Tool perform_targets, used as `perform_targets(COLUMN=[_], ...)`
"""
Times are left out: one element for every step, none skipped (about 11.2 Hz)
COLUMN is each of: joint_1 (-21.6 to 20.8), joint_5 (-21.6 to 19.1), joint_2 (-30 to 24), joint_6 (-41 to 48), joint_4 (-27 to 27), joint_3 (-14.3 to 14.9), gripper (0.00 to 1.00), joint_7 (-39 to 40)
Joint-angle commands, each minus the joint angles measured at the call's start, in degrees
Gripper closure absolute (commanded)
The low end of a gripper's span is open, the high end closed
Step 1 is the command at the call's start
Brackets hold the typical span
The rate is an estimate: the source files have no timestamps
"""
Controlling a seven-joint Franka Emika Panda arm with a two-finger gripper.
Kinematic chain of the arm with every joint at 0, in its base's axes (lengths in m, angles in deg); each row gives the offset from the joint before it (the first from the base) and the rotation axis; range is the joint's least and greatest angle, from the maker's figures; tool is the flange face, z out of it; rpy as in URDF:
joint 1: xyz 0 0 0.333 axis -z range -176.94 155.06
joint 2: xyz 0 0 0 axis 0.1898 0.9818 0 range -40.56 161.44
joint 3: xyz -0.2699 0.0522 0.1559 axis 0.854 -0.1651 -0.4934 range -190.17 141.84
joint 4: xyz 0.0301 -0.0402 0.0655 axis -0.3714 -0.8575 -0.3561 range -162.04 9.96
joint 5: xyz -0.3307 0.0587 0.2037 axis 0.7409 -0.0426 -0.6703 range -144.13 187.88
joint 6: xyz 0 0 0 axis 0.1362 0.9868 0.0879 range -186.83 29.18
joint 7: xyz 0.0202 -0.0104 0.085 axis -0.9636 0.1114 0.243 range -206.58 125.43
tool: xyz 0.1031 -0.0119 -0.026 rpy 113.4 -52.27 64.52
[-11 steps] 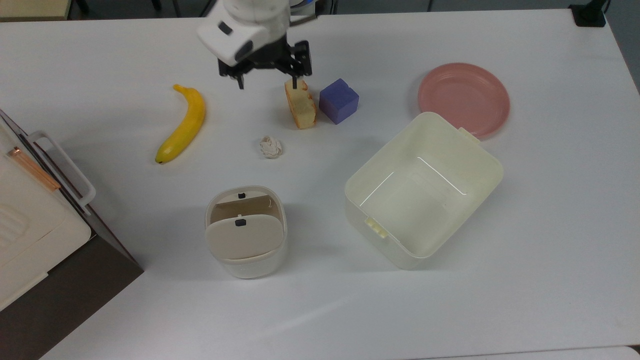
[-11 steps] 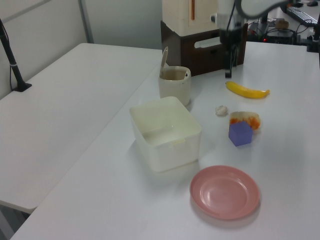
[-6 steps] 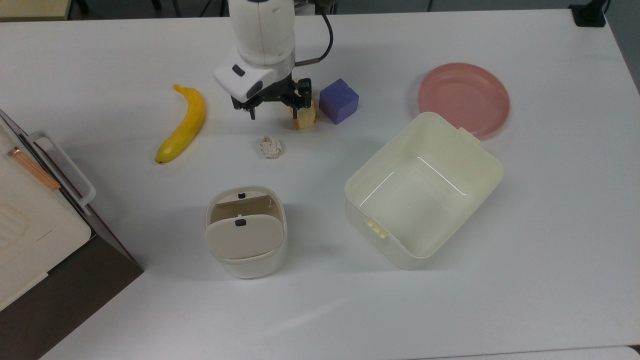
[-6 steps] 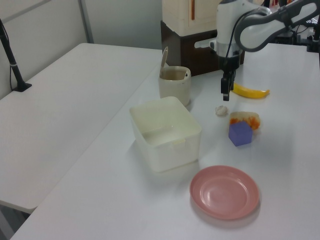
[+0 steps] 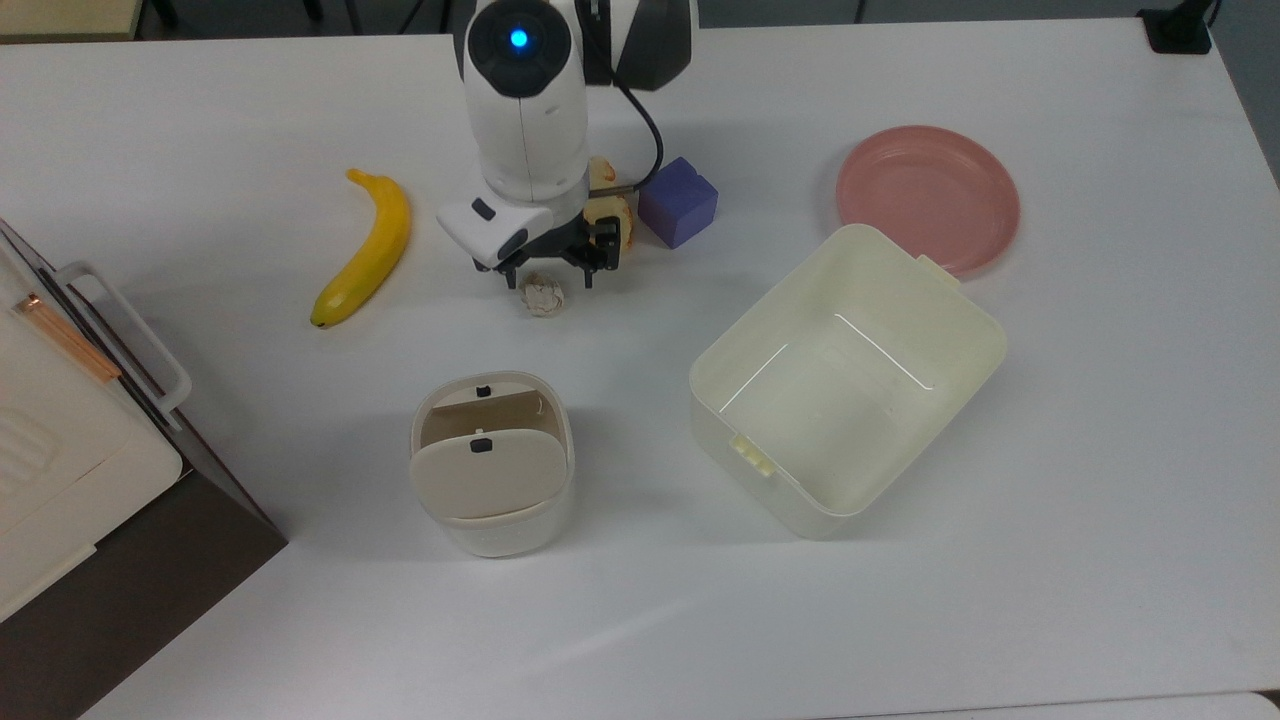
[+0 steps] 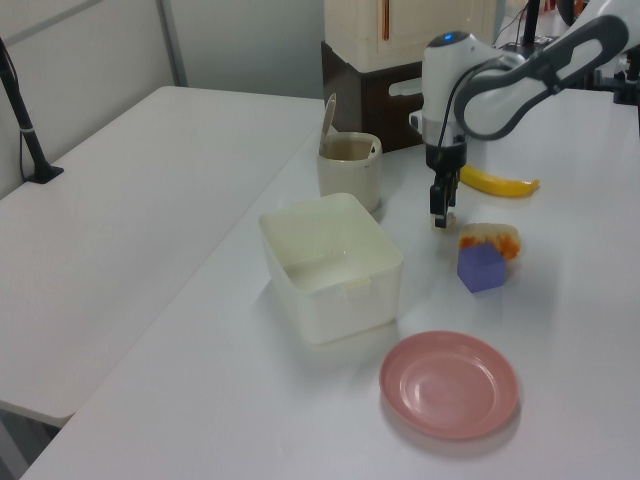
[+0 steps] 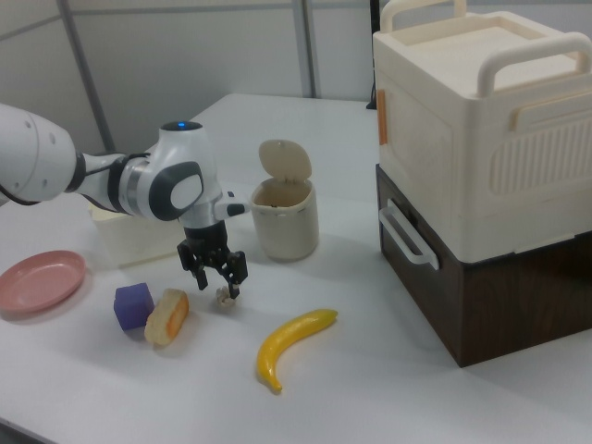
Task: Grab it up and put it in the trash
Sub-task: 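Close the gripper on the white paper ball and lift it, then carry the paper ball over the small cream trash can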
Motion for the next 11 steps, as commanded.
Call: perform_targets(joint_1=[-0.89,-0.89,-0.89,-0.81,-0.80,-0.72,-0.72,-0.63,-0.63,-0.63,-0.54], joint_5=[-0.40,-0.31,-0.40,-0.40,-0.40,-0.40,-0.49,-0.66,-1.18,-1.62,-2.59], joint_2=[0.37,0.38,0.20,-0.23,-1.28,-1.55,-1.47,-1.47,-1.38,-1.03,-0.77], joint_6=[-1.34,-1.34,-1.07,-0.46,1.72,5.57,8.30,8.51,8.16,7.81,7.37], joint_4=[-0.19,-0.19,-0.10,0.77,2.52,6.89,10.76,13.41,16.48,18.69,19.93], joint_3=[0.85,0.85,0.85,0.85,0.85,0.93,1.02,1.28,1.81,2.16,2.25], gripper=[0.39,0.54,0.73,0.85,0.85,0.85,0.85,0.85,0.85,0.85,0.84], joint_7=[0.52,0.78,1.13,1.91,2.53,2.97,4.11,4.99,6.13,6.58,6.67])
